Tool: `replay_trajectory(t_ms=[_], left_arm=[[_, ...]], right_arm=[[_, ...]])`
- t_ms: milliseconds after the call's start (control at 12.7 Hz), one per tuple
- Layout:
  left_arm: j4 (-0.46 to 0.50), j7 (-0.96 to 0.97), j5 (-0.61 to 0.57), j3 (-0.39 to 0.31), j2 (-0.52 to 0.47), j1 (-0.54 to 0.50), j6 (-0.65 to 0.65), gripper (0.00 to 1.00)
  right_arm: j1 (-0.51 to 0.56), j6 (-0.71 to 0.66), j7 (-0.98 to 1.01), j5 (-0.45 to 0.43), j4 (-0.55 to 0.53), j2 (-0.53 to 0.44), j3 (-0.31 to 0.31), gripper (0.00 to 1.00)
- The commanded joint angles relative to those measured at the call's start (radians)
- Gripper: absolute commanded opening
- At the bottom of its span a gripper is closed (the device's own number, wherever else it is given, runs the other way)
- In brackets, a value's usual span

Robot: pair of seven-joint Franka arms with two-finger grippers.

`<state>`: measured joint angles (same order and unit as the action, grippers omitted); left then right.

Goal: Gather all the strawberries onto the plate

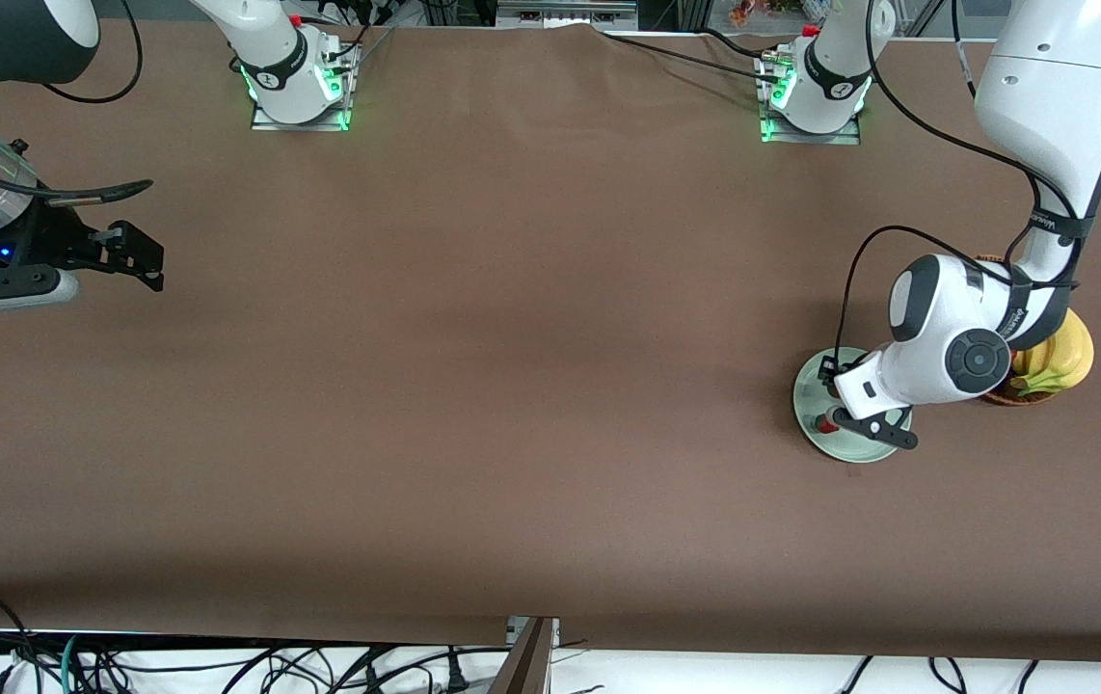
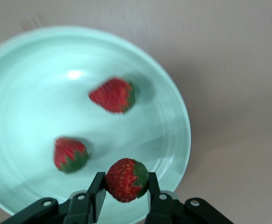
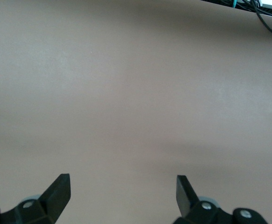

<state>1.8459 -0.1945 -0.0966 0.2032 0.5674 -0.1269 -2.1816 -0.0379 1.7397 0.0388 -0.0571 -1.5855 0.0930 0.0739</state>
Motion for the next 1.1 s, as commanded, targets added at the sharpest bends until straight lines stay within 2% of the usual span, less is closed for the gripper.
replay_trajectory(t_ms=[0,78,314,628,1020], left_arm=[[0.091,-0.036,0.04,-0.004,-0.07,-0.003,-0.017,0.42],[0.085,-0.034,0.04,-0.004,-0.072,-0.003,-0.015,0.99],[0.024,-0.011,0.04,-0.007,-0.147,0.001,0.018,1.0],[-0.143,0.003,0.058,-0.007,-0.178,0.0,0.153,1.0],[-0.342,0.168,0.072,-0.007,-0.263,0.03,0.501,1.0]], right_arm=[[0.01,-0.002,-0.002,-0.017,0.018,0.007,0.009,1.0],[0.01,-0.002,-0.002,-0.015,0.018,0.007,0.009,1.0],[0.01,-0.002,-0.002,-0.017,0.016,0.007,0.009,1.0],[0.01,-0.002,-0.002,-0.015,0.018,0.007,0.009,1.0],[0.01,-0.002,-0.002,-0.013,0.018,0.007,0.009,1.0]])
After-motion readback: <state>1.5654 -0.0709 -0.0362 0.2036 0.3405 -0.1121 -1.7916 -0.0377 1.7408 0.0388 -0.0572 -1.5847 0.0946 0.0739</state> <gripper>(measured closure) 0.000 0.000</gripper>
